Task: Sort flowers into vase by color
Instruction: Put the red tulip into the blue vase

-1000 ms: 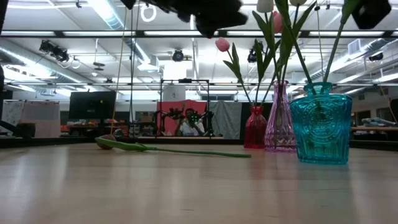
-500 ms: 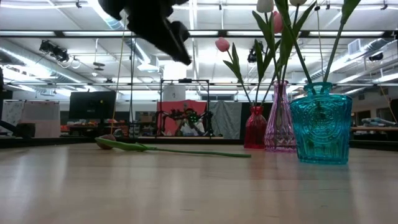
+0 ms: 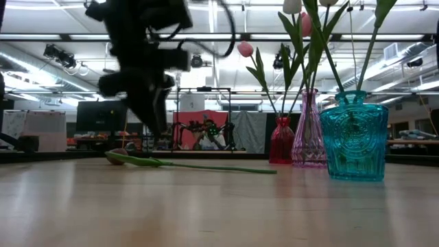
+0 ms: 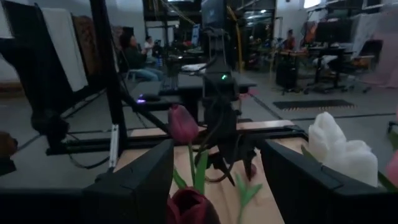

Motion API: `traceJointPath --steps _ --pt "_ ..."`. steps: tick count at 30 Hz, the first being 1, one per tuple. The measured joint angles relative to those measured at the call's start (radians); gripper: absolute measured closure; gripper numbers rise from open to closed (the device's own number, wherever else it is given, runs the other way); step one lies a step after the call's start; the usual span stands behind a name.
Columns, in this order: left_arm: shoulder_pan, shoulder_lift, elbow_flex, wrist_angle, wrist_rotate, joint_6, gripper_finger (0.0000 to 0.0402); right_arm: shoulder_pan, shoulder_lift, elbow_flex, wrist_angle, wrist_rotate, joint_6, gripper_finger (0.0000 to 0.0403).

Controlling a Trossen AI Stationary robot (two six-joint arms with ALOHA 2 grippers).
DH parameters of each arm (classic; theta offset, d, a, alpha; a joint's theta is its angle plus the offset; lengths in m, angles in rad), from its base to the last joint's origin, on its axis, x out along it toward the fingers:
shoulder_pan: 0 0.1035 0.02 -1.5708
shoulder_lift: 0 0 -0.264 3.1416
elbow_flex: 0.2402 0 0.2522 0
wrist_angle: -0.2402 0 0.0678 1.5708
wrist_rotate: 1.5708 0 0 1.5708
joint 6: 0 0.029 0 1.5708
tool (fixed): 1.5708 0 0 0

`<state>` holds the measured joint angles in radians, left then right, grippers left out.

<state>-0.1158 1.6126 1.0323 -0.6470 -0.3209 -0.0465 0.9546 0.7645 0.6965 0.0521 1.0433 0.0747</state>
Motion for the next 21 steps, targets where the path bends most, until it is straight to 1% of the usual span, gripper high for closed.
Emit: traceJointPath --steps 3,5,7,11,15,18,21 --pt "0.011 0.017 -0.030 0.049 -0.054 0.068 0.0210 0.000 0.003 -0.010 0.004 0.041 -0.003 0.0150" --pt "0.020 0.030 -0.039 0.074 -0.063 0.099 0.0210 -0.006 0.003 -0.010 0.006 0.062 -0.004 0.0150" --pt "0.032 0.049 -0.035 0.130 -0.034 0.118 0.0210 -0.015 0.003 -0.010 0.006 0.063 -0.007 0.0150" --pt "0.061 0.119 -0.021 0.142 0.057 0.140 0.0210 -0.032 0.005 -0.010 0.004 0.052 -0.007 0.0150" --pt "0.070 0.159 -0.013 0.156 0.070 0.201 0.0214 -0.036 0.012 -0.010 0.006 0.036 -0.007 0.0151" --pt "0.070 0.174 -0.010 0.157 0.069 0.249 0.0228 -0.034 0.013 -0.010 0.005 0.033 -0.007 0.0151" --pt "0.070 0.181 -0.010 0.157 0.085 0.261 0.0263 -0.034 0.014 -0.010 0.006 0.033 -0.007 0.0151"
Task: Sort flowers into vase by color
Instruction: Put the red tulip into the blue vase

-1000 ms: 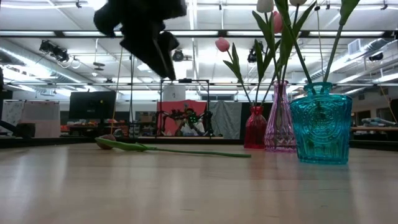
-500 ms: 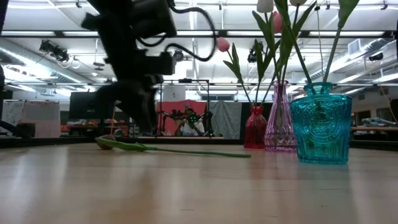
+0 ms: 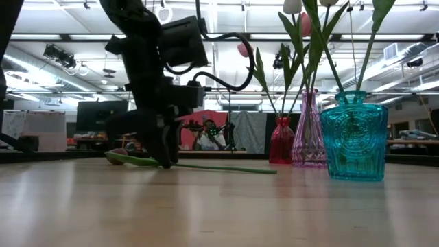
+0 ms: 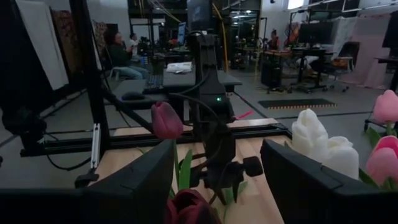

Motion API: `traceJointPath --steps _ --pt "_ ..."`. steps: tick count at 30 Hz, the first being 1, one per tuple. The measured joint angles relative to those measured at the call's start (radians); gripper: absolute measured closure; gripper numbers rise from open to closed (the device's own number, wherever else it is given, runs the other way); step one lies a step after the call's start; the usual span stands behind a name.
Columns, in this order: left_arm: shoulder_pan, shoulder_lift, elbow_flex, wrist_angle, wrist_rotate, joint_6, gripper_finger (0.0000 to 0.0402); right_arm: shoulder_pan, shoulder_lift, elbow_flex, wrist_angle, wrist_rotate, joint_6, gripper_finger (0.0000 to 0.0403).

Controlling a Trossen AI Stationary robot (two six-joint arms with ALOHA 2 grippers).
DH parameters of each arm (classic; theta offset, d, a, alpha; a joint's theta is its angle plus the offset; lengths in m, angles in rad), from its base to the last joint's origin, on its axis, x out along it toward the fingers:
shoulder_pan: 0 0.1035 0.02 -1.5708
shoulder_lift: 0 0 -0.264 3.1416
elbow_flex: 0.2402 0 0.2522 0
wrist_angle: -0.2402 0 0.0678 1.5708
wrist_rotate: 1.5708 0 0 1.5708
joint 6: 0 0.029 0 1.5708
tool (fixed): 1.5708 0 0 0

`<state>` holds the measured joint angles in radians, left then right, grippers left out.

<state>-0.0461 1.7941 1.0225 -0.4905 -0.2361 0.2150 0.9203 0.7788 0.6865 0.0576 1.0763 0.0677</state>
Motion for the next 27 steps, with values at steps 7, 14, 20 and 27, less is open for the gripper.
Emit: traceJointPath --steps 7,14,20,27 --pt "-0.003 -0.004 -0.001 -0.014 0.057 0.018 0.0388 0.000 0.000 0.000 0.001 0.000 0.006 0.0158" --pt "-0.043 -0.122 0.092 -0.262 -0.108 0.018 0.0397 0.033 -0.003 0.000 0.110 0.013 -0.063 0.0165" --pt "-0.084 -0.236 0.311 -0.464 -0.309 0.014 0.0400 0.054 -0.003 0.000 0.274 0.031 -0.212 0.0166" --pt "-0.166 -0.120 0.709 -0.681 -0.394 0.003 0.0401 0.006 0.003 0.000 0.286 0.012 -0.176 0.0167"
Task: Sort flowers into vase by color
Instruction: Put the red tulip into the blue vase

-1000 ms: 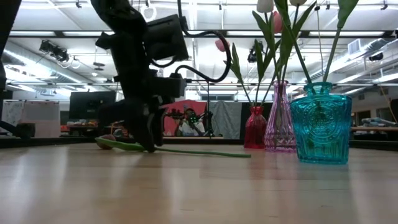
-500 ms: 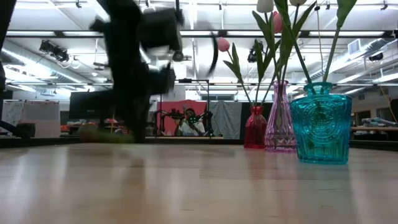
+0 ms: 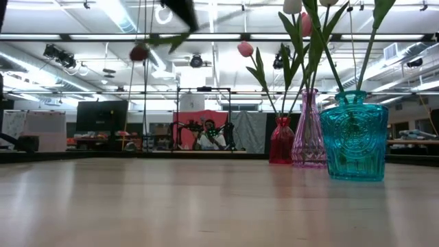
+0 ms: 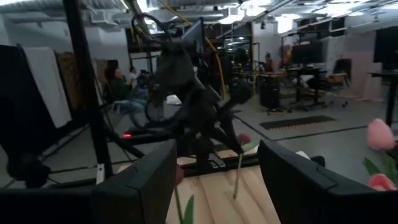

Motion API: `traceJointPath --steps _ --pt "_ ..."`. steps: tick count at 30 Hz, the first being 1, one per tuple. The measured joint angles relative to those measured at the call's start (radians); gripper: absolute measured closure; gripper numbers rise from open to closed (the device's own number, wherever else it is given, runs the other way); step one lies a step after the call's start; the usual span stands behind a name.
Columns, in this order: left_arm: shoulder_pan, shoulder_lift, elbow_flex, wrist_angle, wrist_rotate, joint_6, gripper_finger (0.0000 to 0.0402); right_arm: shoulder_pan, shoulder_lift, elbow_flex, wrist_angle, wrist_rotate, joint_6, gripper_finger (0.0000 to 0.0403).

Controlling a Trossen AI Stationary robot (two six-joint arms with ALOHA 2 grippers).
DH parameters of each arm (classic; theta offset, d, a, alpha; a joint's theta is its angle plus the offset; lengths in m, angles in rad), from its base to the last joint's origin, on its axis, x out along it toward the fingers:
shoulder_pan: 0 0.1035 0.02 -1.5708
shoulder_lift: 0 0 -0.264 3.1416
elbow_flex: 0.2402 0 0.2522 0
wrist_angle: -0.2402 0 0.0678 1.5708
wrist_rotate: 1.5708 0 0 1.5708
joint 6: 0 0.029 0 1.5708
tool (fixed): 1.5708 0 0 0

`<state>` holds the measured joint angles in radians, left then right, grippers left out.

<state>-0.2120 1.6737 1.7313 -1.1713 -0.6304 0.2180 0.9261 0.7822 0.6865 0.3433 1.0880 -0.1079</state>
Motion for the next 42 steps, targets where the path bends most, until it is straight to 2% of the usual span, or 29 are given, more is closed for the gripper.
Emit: traceJointPath --steps 6,9,11,15,18,22,25,32,39,42 --pt "-0.049 0.207 0.425 -0.316 0.010 -0.034 0.0401 -0.008 0.001 0.042 -0.002 -0.018 -0.013 0.0167" --pt "-0.048 0.293 0.618 -0.402 0.016 -0.046 0.0401 -0.008 0.001 0.058 -0.007 -0.020 -0.025 0.0167" --pt "-0.044 0.280 0.597 -0.327 0.021 -0.001 0.0401 -0.018 0.001 0.058 -0.020 -0.028 -0.022 0.0167" --pt "-0.024 0.275 0.575 -0.289 0.037 0.033 0.0401 -0.066 0.015 0.058 -0.072 -0.056 0.055 0.0167" --pt "-0.014 0.272 0.575 -0.247 -0.012 0.028 0.0401 -0.097 0.019 0.058 -0.079 -0.061 0.070 0.0167" --pt "-0.015 0.272 0.575 -0.095 -0.045 0.069 0.0401 -0.160 0.022 0.058 -0.082 -0.080 0.055 0.0167" --pt "-0.008 0.272 0.575 0.051 -0.033 0.098 0.0401 -0.206 0.018 0.058 -0.069 -0.152 0.036 0.0171" --pt "0.019 0.272 0.575 0.239 0.098 0.084 0.0401 -0.274 0.018 0.058 -0.008 -0.195 -0.115 0.0188" --pt "0.062 0.268 0.575 0.380 0.266 -0.015 0.0401 -0.309 0.038 0.059 0.075 -0.346 -0.297 0.0202" --pt "0.081 0.267 0.575 0.410 0.339 -0.099 0.0401 -0.311 0.064 0.059 0.084 -0.346 -0.427 0.0206"
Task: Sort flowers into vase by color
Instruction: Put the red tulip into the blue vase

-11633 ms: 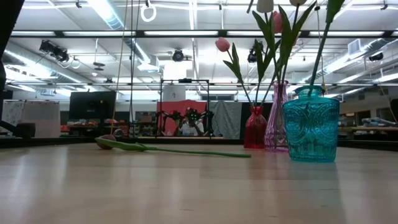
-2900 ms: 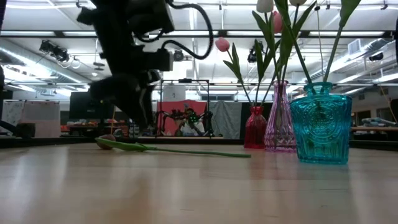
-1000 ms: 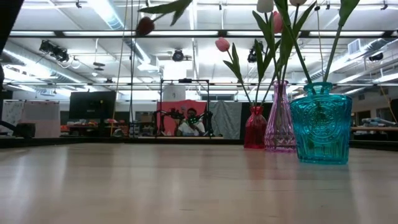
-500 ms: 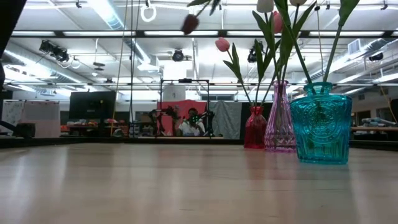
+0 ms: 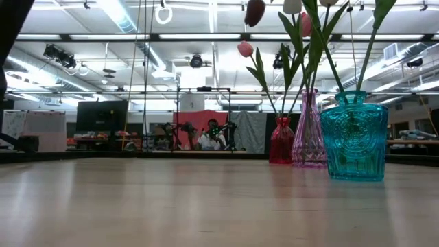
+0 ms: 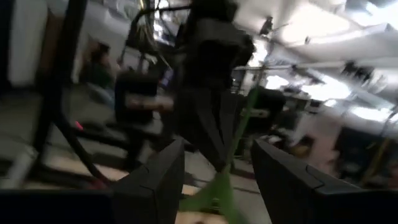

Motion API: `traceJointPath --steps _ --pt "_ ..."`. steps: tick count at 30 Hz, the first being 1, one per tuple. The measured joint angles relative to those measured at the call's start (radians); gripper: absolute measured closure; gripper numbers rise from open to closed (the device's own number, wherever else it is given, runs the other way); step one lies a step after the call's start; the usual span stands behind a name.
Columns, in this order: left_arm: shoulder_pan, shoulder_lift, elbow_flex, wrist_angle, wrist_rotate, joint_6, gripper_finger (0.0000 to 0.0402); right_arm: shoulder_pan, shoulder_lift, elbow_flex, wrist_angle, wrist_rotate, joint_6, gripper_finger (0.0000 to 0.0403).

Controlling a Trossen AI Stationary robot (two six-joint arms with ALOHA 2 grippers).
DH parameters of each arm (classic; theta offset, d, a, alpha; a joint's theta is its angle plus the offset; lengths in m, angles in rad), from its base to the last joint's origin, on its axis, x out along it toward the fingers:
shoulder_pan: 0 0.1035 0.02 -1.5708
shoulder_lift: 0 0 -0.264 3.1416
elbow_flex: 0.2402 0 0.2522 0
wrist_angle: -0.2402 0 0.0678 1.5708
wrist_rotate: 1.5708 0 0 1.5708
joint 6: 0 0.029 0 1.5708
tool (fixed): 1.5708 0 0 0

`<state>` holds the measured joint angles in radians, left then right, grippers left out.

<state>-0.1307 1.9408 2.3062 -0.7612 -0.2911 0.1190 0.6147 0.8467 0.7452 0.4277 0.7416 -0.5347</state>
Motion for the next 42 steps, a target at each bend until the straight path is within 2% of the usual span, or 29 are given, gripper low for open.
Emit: traceJointPath --steps 5,10,13,19,24,30,33,36,42 --pt "0.032 0.000 0.000 0.016 0.017 -0.216 0.0401 0.000 0.051 0.000 0.028 0.097 -0.332 0.0207" --pt "0.053 0.000 0.004 0.018 0.091 -0.281 0.0401 -0.005 0.115 0.000 0.118 0.196 -0.657 0.0207" --pt "0.058 0.000 0.006 0.019 0.104 -0.278 0.0401 -0.026 0.152 0.000 0.217 0.216 -0.767 0.0207" --pt "0.059 0.000 0.012 0.018 0.127 -0.242 0.0401 -0.043 0.188 0.000 0.425 0.195 -0.681 0.0207" --pt "0.046 0.000 0.016 0.017 0.171 -0.003 0.0401 -0.049 0.187 0.000 0.439 0.183 -0.411 0.0207" --pt "0.031 0.000 0.016 0.018 0.164 0.198 0.0401 -0.058 0.190 0.000 0.435 0.050 -0.302 0.0213" --pt "0.032 0.000 0.016 0.019 0.133 0.213 0.0401 -0.065 0.190 0.000 0.432 -0.005 -0.255 0.0226" --pt "0.033 0.000 0.016 0.033 0.100 0.196 0.0401 -0.066 0.190 0.000 0.420 -0.004 -0.229 0.0240" --pt "0.031 0.000 0.015 0.029 0.160 0.193 0.0401 -0.077 0.190 0.000 0.409 -0.035 -0.229 0.0264"
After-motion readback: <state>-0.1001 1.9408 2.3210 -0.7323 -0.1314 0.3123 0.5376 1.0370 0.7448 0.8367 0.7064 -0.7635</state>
